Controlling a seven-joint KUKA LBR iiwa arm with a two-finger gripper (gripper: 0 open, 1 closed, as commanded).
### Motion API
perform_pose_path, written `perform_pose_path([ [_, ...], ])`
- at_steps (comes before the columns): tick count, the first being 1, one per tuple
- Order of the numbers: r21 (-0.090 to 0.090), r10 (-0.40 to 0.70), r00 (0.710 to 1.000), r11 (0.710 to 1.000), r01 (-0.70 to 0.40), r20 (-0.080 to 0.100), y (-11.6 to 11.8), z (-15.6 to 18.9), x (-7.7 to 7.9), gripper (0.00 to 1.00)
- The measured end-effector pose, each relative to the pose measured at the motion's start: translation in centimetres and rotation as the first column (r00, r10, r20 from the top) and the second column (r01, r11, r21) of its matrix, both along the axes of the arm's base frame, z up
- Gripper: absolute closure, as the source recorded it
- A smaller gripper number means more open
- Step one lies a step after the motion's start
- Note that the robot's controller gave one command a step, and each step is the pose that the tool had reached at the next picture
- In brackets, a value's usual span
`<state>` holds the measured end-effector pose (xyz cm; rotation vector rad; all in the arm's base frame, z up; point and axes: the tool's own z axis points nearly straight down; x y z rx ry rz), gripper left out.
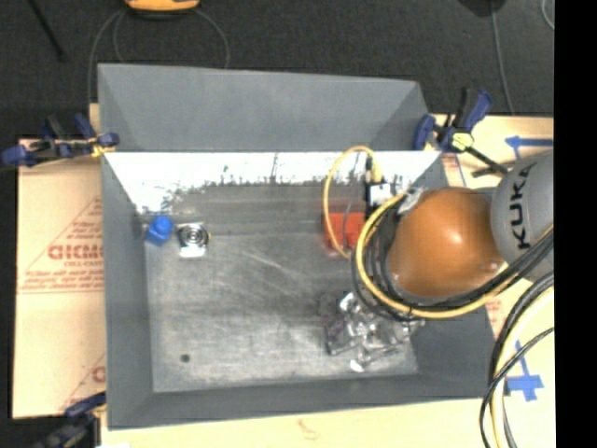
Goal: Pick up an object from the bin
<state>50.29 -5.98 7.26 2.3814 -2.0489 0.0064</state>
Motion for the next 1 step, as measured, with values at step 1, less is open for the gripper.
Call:
perform_pose_path([
  [1, 0.003, 0.056, 0.998, 0.998, -0.056, 0.0, 0.44, 3.43, -0.41, 0.0],
])
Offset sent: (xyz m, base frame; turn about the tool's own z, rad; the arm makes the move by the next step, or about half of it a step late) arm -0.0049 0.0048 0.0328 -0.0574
